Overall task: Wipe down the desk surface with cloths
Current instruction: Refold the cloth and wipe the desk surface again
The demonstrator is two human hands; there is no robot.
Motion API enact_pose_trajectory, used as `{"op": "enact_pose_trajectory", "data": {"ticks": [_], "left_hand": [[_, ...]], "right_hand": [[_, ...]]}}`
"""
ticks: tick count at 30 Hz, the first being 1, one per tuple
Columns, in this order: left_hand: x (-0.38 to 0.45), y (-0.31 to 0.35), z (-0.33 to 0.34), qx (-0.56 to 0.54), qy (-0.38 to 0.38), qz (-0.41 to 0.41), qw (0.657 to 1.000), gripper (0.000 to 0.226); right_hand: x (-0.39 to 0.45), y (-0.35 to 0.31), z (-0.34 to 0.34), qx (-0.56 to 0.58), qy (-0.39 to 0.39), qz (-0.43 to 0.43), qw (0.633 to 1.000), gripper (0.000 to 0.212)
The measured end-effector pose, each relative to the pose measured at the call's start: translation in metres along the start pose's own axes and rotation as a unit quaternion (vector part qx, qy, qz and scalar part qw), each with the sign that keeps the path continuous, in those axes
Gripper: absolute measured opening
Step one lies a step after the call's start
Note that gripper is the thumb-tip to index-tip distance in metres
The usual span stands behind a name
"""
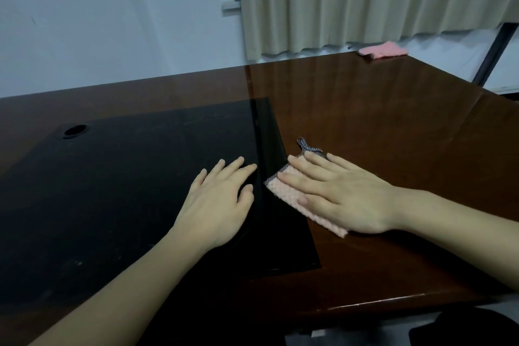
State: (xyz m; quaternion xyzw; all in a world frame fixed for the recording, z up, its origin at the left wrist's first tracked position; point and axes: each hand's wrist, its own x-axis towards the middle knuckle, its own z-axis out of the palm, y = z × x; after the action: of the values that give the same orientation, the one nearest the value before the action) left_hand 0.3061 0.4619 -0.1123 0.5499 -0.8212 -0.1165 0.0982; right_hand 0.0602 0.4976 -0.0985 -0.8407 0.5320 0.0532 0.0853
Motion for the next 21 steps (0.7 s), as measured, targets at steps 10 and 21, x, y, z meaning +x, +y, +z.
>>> {"op": "enact_pose_trajectory", "data": {"ticks": [10,21], "left_hand": [[-0.001,0.002,-0.002,0.0,0.004,-0.001,1.0,0.049],[-0.003,0.006,-0.004,0.003,0.017,0.015,1.0,0.047]], "right_hand": [[0.077,0.069,-0.017,0.024,0.024,0.129,0.991,0.055],[-0.012,0.003,0.002,-0.001,0.017,0.043,0.999,0.053]]}}
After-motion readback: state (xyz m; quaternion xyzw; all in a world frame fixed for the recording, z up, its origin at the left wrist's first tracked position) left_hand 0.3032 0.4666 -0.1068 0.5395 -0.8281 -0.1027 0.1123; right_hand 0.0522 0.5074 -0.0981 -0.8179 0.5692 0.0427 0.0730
